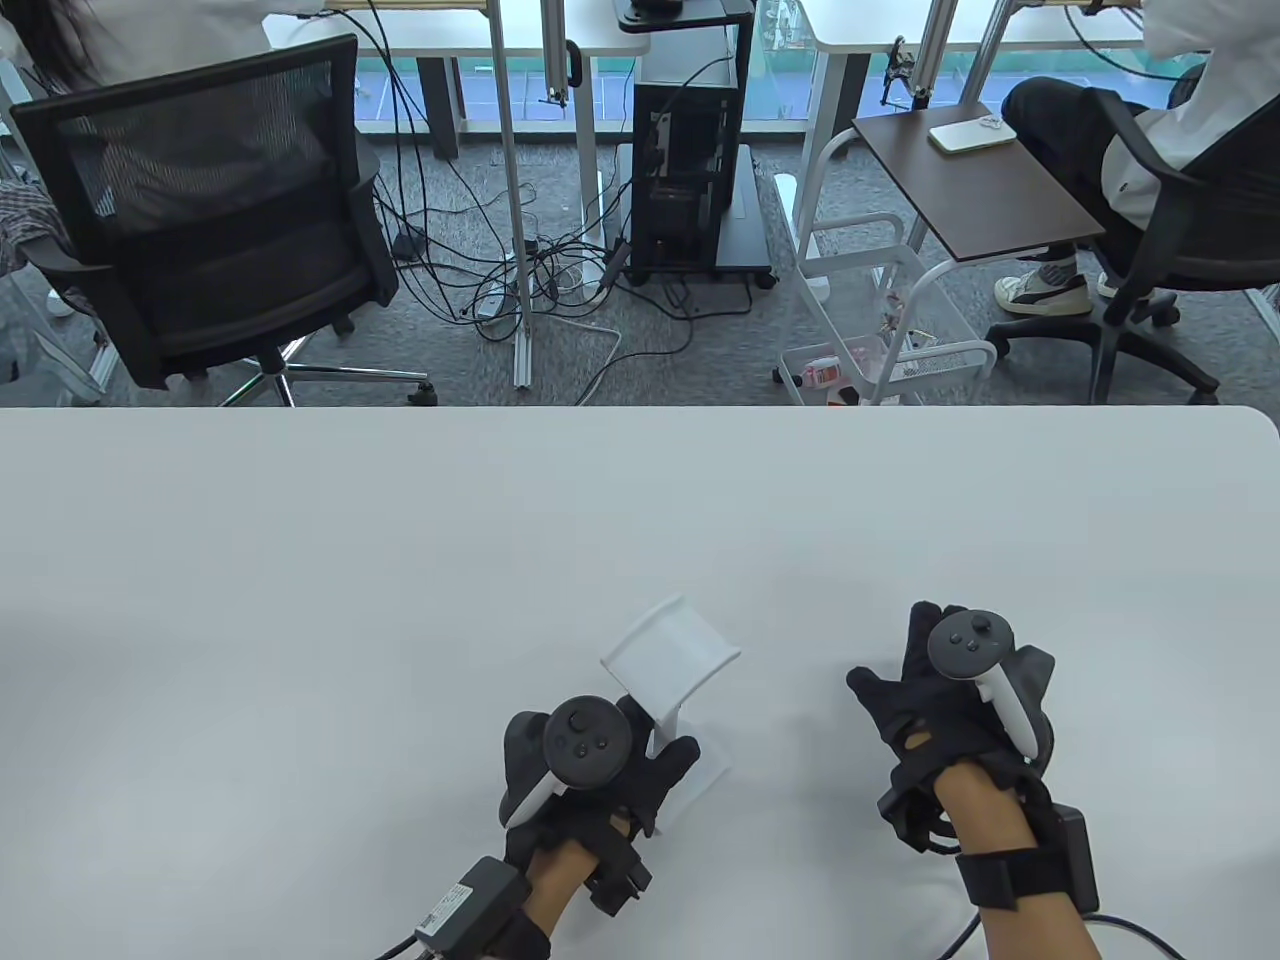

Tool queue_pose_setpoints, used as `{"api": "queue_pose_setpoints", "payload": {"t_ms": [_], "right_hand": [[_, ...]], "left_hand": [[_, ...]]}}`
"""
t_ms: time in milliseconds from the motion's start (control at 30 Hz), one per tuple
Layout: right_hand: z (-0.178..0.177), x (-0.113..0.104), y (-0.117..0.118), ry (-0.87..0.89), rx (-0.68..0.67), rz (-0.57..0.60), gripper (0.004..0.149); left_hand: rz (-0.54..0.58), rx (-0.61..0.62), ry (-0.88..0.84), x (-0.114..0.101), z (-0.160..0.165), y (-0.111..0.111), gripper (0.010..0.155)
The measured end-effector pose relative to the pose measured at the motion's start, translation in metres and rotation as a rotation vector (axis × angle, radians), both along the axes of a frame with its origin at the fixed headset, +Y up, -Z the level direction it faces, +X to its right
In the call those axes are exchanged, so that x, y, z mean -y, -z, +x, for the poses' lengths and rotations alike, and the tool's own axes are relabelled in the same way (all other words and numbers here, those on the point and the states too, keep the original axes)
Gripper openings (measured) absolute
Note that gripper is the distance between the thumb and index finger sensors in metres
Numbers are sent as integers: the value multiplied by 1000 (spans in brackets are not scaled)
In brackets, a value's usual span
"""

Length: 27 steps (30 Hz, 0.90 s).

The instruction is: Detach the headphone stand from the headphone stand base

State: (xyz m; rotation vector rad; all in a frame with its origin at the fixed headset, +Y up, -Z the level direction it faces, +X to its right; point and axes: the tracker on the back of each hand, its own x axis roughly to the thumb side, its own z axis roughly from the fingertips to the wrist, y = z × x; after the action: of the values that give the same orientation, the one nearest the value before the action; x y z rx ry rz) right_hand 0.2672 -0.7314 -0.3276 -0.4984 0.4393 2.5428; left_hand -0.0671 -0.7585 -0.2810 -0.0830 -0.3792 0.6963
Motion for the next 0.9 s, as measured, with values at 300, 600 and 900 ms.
{"api": "queue_pose_setpoints", "payload": {"t_ms": [300, 600, 900], "right_hand": [[1, 7, 0, -13, 6, -18, 89], [3, 11, 0, -8, 15, -39, 88], [4, 15, -1, -7, 15, -60, 88]], "left_hand": [[-6, 41, -21, -4, -13, 0, 56], [-251, 30, -65, -5, -34, 1, 55], [-367, -34, -57, -17, -53, -4, 54]]}}
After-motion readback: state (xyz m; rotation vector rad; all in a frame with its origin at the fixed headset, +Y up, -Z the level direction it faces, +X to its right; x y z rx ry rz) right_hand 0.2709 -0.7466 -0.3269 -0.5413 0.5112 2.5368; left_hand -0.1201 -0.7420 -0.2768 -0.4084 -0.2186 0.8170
